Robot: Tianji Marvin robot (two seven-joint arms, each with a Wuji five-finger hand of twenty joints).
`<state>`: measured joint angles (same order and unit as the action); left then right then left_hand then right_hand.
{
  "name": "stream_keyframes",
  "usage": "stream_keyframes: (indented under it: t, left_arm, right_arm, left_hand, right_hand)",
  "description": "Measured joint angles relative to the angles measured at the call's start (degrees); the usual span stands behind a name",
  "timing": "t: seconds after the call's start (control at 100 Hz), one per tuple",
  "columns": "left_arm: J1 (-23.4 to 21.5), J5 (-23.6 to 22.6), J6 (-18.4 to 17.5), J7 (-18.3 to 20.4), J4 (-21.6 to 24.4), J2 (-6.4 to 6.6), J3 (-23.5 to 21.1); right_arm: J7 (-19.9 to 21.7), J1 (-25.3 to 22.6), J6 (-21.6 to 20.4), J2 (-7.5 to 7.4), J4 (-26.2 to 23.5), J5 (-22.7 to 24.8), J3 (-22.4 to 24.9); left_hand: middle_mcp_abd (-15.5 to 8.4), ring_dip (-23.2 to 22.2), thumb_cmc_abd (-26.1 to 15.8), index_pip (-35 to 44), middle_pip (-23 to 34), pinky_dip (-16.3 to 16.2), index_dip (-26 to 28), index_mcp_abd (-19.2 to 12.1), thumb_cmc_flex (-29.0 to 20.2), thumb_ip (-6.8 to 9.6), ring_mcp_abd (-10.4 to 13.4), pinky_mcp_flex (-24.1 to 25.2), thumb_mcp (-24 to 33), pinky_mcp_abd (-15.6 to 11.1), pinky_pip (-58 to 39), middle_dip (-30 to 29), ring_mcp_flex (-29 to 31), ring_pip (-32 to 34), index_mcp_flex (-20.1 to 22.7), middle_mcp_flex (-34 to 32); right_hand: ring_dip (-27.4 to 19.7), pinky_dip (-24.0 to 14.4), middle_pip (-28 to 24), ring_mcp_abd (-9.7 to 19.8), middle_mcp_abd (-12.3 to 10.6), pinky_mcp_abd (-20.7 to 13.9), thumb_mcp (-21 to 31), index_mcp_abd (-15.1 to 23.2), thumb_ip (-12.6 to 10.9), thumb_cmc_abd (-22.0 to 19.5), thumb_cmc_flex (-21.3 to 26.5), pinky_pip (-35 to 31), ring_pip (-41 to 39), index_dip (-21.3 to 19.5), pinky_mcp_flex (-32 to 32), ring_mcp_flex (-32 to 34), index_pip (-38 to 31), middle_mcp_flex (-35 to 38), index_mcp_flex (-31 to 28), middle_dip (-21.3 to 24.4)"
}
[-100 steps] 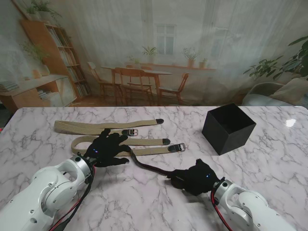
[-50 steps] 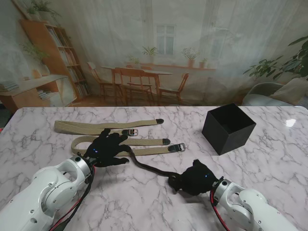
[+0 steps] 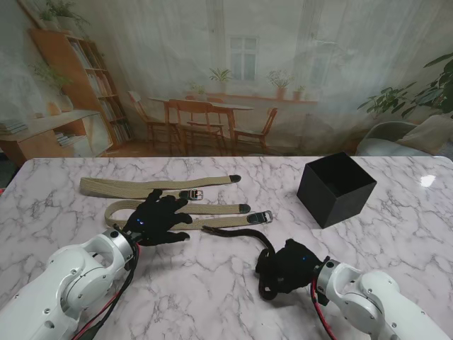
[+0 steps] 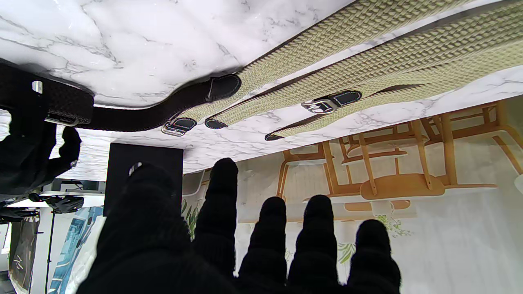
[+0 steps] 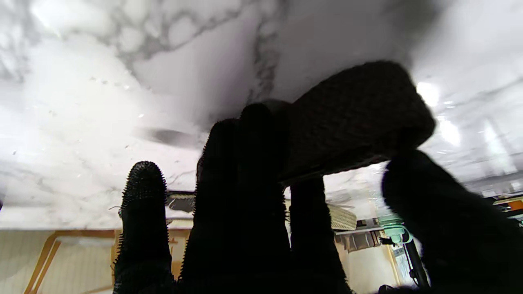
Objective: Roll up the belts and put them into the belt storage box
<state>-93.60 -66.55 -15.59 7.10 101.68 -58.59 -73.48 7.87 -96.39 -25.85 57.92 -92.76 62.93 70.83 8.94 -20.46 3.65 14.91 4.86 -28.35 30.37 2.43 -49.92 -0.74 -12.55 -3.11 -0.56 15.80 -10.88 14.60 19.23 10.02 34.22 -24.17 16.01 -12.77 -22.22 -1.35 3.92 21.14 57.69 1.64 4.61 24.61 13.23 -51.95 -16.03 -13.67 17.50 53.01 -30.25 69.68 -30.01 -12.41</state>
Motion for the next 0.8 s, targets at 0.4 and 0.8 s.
stream_keyframes:
  t: [0.4, 0.8]
  left_arm:
    - [0.0, 0.0, 0.0, -0.2, 0.0, 0.00, 0.0]
    - [0.0, 0.0, 0.0, -0.2, 0.0, 0.00, 0.0]
  right_arm:
    - [5.1, -1.1, 1.0, -0.79, -3.3, 1.1, 0.9]
    - [-4.7, 0.0, 5.8, -0.61, 0.2, 4.0, -2.1]
  left_hand:
    - [0.0, 0.0, 0.0, 0.0, 0.0, 0.0, 0.0, 0.0, 0.0, 0.00, 0.0, 0.0, 0.0, 0.0, 0.0, 0.0, 0.0, 0.0, 0.0, 0.0]
    - [0.0, 0.0, 0.0, 0.0, 0.0, 0.0, 0.0, 0.0, 0.0, 0.00, 0.0, 0.0, 0.0, 0.0, 0.0, 0.0, 0.0, 0.0, 0.0, 0.0]
  right_hand:
    - [-5.0, 1.1, 10.0, 4.0, -5.2, -5.2, 22.9, -2.8, -15.7, 17.4, 15.0, 0.0, 1.5, -2.7, 3.7, -1.3, 2.7, -0.2, 5.0, 6.1]
    - [2.0, 0.4, -1.4, 3.5, -4.7, 1.7, 12.4, 19.5, 3.2, 16.9, 22.0, -1.2, -1.6, -0.7, 3.0, 4.3, -9.0, 4.9, -7.1, -5.7]
